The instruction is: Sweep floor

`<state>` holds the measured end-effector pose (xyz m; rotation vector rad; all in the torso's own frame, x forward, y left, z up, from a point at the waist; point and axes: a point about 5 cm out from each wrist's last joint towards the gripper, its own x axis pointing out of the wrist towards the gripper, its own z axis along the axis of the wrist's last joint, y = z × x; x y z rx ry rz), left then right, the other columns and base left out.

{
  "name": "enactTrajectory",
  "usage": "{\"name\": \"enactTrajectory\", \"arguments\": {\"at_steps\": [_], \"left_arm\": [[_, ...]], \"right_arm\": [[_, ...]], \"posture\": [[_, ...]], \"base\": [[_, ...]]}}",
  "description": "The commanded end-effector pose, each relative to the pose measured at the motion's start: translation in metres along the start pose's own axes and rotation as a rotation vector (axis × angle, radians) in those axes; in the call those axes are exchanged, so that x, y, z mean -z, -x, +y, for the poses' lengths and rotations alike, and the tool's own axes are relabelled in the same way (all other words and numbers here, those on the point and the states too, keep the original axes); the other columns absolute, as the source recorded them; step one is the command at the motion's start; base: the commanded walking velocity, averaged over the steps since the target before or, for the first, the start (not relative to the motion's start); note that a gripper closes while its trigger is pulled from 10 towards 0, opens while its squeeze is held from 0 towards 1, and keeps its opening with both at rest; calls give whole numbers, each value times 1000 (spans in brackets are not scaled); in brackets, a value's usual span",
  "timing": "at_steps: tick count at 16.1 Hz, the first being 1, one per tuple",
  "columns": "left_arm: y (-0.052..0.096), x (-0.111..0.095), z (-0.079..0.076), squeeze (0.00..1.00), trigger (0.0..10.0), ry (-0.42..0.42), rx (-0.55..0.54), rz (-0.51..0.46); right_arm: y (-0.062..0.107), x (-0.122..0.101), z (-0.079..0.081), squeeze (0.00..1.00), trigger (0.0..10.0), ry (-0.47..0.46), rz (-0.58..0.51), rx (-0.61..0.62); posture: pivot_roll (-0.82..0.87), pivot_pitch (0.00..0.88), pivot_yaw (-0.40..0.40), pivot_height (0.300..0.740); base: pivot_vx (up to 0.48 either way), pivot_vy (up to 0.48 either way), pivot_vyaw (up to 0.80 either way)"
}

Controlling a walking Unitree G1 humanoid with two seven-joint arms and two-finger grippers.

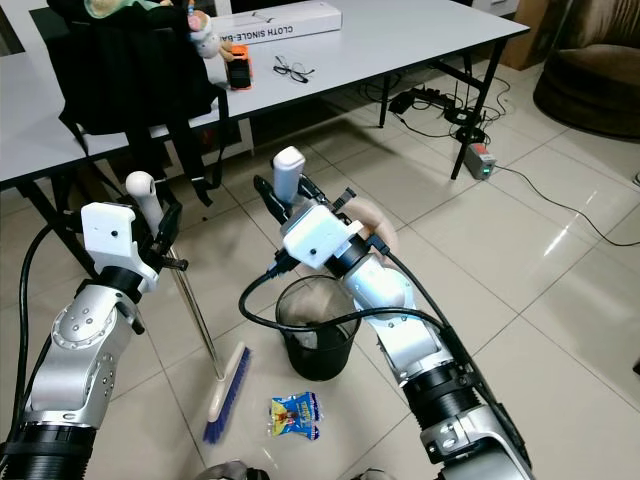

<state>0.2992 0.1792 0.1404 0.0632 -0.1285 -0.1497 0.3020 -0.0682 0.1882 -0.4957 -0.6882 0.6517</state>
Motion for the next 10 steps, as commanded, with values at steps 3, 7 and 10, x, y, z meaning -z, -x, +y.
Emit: {"name": "enactTrajectory", "arguments": {"at_steps": [3,7,10], "left_arm": [[-3,-5,-2,0,10000,-11,17,-26],[-3,-3,4,0,10000,-21,-14,-11],[-4,-3,7,0,10000,-24,-23,-12]], "right_arm": [[-11,-22,-28,0,10000,27,-111,122],[12,-19,-102,0,10000,146,17,497],[61,-6,-146,0,10000,230,192,735]], "posture": [[-9,36,65,740],[-15,40,65,740],[-18,45,70,740]], "base": [[0,0,0],[0,0,0],[0,0,0]]}}
